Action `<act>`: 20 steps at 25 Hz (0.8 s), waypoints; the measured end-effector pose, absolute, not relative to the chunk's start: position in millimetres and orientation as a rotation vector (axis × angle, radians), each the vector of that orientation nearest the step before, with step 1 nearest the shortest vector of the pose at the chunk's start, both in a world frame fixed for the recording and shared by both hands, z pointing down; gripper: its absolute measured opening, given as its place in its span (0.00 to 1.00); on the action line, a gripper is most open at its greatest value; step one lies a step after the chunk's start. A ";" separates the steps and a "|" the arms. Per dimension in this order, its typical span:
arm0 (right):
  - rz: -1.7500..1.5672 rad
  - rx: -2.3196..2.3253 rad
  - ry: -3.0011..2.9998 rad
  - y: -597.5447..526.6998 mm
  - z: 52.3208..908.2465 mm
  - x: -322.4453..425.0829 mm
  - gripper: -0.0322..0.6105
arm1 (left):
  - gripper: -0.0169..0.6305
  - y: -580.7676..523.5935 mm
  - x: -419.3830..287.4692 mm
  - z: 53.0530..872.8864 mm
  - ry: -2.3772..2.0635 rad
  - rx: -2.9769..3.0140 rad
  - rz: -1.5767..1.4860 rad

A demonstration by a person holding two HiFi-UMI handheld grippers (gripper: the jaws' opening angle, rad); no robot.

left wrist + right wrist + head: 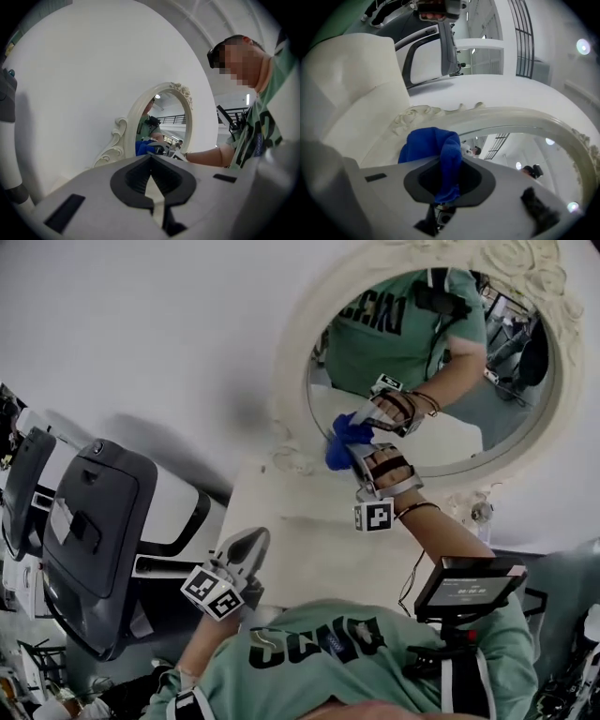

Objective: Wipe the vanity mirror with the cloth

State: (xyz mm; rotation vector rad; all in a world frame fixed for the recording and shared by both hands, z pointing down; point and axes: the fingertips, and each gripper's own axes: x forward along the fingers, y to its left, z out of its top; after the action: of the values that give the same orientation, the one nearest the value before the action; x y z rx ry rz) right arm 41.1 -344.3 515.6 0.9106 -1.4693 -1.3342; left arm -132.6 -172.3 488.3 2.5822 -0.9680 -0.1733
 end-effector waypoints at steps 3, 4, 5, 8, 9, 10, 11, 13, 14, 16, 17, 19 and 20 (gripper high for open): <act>-1.451 1.023 -1.428 -337.7 414.2 51.9 0.13 | 0.04 -169.7 -125.2 461.4 -0.965 2.625 -0.229; -1.492 1.062 -1.407 -334.8 378.0 55.3 0.13 | 0.04 -168.3 -123.0 452.9 -0.965 2.638 -0.247; -1.532 1.100 -1.385 -332.7 343.9 57.4 0.13 | 0.04 -167.9 -122.1 446.4 -0.966 2.650 -0.265; -1.632 1.212 -1.303 -332.6 251.4 62.7 0.13 | 0.04 -171.7 -122.3 432.3 -0.975 2.688 -0.319; -1.657 1.244 -1.272 -333.7 222.7 65.1 0.13 | 0.04 -173.6 -122.2 427.2 -0.980 2.700 -0.338; -1.679 1.272 -1.242 -334.8 196.7 67.2 0.13 | 0.04 -175.5 -122.3 422.3 -0.986 2.710 -0.356; -1.697 1.292 -1.215 -335.4 174.6 68.5 0.13 | 0.04 -177.0 -122.8 418.3 -0.993 2.717 -0.371; -1.719 1.314 -1.175 -335.1 144.6 68.6 0.13 | 0.04 -178.7 -125.1 413.9 -1.004 2.721 -0.391; -1.723 1.313 -1.161 -335.1 136.8 68.2 0.13 | 0.04 -179.4 -126.1 413.0 -1.008 2.720 -0.396; -1.729 1.304 -1.133 -334.7 131.7 68.6 0.13 | 0.04 -180.8 -127.4 412.9 -1.013 2.717 -0.398; -1.734 1.306 -1.120 -333.4 130.8 69.6 0.13 | 0.04 -181.4 -127.7 413.2 -1.013 2.716 -0.396; -1.734 1.333 -1.111 -328.3 126.0 72.9 0.13 | 0.04 -181.7 -128.1 413.8 -1.008 2.716 -0.390; -1.732 1.349 -1.109 -326.1 122.7 75.1 0.13 | 0.04 -181.6 -128.1 414.0 -1.003 2.717 -0.386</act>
State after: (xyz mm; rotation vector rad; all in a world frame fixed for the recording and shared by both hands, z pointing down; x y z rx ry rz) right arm 75.1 -326.1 122.7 1.3488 -1.1090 -1.7323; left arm -128.1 -181.6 414.0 2.7172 -1.0032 -0.3864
